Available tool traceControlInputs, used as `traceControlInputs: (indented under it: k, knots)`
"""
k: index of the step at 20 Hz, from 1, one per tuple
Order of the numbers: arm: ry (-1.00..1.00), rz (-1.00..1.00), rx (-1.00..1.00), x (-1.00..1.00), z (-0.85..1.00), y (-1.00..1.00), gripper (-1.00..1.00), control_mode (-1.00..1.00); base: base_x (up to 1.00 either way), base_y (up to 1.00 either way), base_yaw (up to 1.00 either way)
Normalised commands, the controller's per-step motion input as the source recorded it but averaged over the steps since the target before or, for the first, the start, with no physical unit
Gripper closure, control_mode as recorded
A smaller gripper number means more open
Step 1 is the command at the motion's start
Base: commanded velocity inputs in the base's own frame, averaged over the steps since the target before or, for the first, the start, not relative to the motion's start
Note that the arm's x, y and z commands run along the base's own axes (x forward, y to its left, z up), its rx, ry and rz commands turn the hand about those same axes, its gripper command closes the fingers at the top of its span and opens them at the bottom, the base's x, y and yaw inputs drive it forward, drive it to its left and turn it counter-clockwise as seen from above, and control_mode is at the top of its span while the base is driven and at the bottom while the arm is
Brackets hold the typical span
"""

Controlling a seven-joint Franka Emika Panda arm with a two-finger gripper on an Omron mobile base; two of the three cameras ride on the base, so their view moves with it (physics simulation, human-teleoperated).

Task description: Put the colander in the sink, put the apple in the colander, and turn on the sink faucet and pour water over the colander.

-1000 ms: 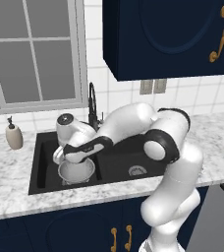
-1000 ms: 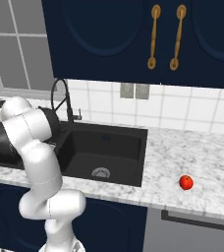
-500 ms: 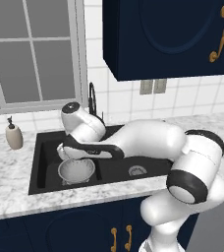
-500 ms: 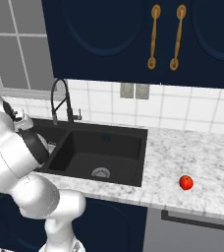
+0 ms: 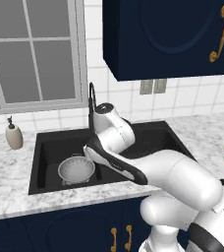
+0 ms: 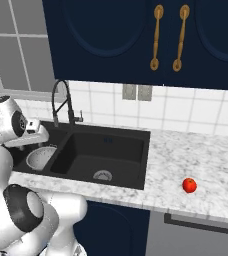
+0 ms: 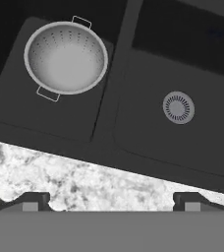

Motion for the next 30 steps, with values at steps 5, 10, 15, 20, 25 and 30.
traceControlInputs:
  k: [5,10,15,20,25,30]
  knots:
    - [0.00,-0.18,0.14,-0.34,0.03,-1.00,-1.00,-1.00,0.00,0.00,0.00]
    - [0.00,-0.22,0.13,-0.21,0.00,-1.00,-1.00,-1.00,0.00,0.00,0.00]
    - [0.00,-0.24,0.09,-0.14,0.00,-1.00,-1.00,-1.00,0.00,0.00,0.00]
    - [0.00,-0.19,0.09,-0.09,0.00,-1.00,-1.00,-1.00,0.00,0.00,0.00]
    - [0.00,-0.21,0.05,0.00,0.00,-1.00,-1.00,-1.00,0.00,0.00,0.00]
    - [0.00,-0.24,0.02,-0.17,0.00,-1.00,-1.00,-1.00,0.00,0.00,0.00]
